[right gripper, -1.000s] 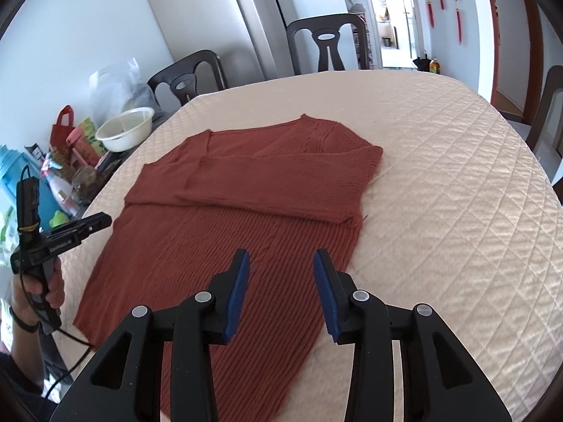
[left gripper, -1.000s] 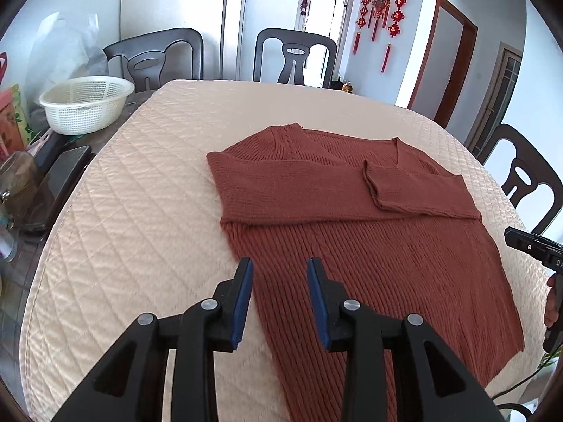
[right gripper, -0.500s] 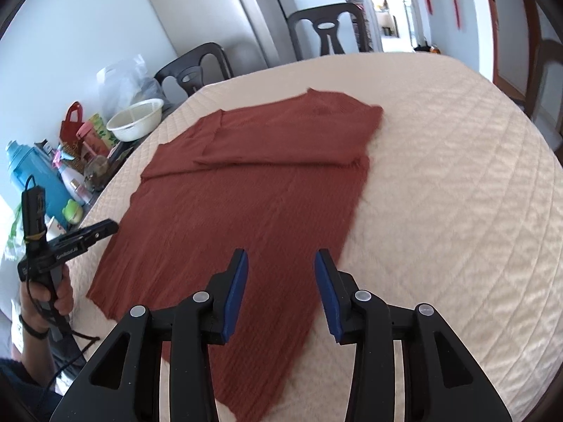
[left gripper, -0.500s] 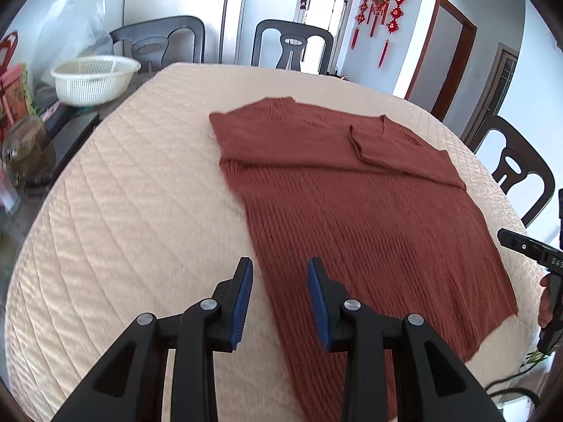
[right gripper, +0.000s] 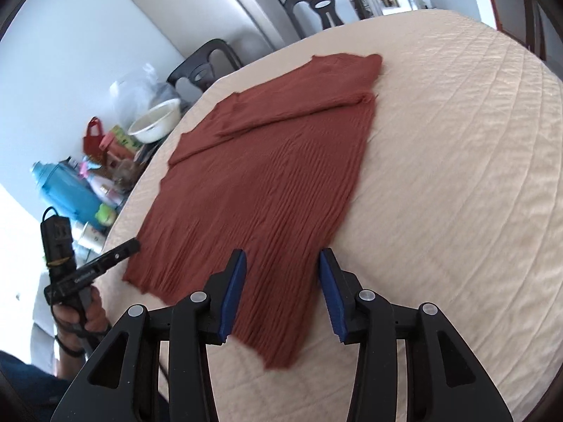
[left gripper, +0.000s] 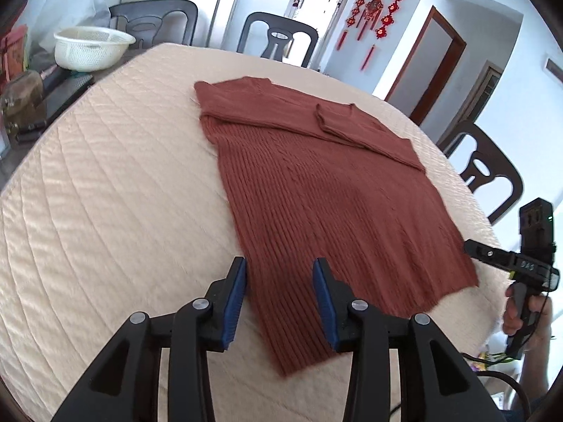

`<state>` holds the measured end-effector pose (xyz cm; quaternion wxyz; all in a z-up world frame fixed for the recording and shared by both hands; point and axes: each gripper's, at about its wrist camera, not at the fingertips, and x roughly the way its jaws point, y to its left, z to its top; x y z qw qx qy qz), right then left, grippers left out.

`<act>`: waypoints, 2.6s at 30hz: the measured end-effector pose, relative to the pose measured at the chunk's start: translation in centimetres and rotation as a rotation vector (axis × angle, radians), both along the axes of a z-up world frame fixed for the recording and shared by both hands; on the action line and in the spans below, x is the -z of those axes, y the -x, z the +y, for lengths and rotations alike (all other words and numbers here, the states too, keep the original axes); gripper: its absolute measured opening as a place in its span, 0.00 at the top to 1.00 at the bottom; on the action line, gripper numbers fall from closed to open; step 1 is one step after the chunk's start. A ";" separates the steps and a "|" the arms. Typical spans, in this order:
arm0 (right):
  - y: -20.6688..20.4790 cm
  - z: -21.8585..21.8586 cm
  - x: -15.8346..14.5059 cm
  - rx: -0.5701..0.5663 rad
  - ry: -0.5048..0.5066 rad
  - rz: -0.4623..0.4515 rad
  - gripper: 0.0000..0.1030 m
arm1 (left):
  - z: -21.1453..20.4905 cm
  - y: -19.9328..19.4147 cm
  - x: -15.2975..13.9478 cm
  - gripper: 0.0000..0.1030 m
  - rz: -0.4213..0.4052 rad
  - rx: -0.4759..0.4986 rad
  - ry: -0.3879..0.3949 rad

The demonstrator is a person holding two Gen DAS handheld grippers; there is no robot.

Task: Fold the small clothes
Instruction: 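Move both tools to the sweater hem, then grasp the hem with both tools and fold it up toward the collar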

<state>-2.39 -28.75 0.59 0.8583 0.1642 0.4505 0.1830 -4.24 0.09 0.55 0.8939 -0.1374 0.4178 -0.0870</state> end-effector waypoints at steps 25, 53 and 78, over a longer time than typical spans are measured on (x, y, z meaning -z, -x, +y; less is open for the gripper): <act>1.3 -0.9 -0.9 -0.002 -0.150 -0.007 0.92 | 2.4 0.8 -1.7 0.93 -0.092 -0.006 0.182; -14.3 -3.1 -7.1 0.047 -0.300 -0.173 0.92 | 6.0 -16.9 -7.0 0.93 -0.196 -0.064 0.236; -25.4 -5.5 -1.3 0.192 -0.365 0.025 0.59 | 7.8 -25.7 -0.7 0.75 0.018 -0.208 0.283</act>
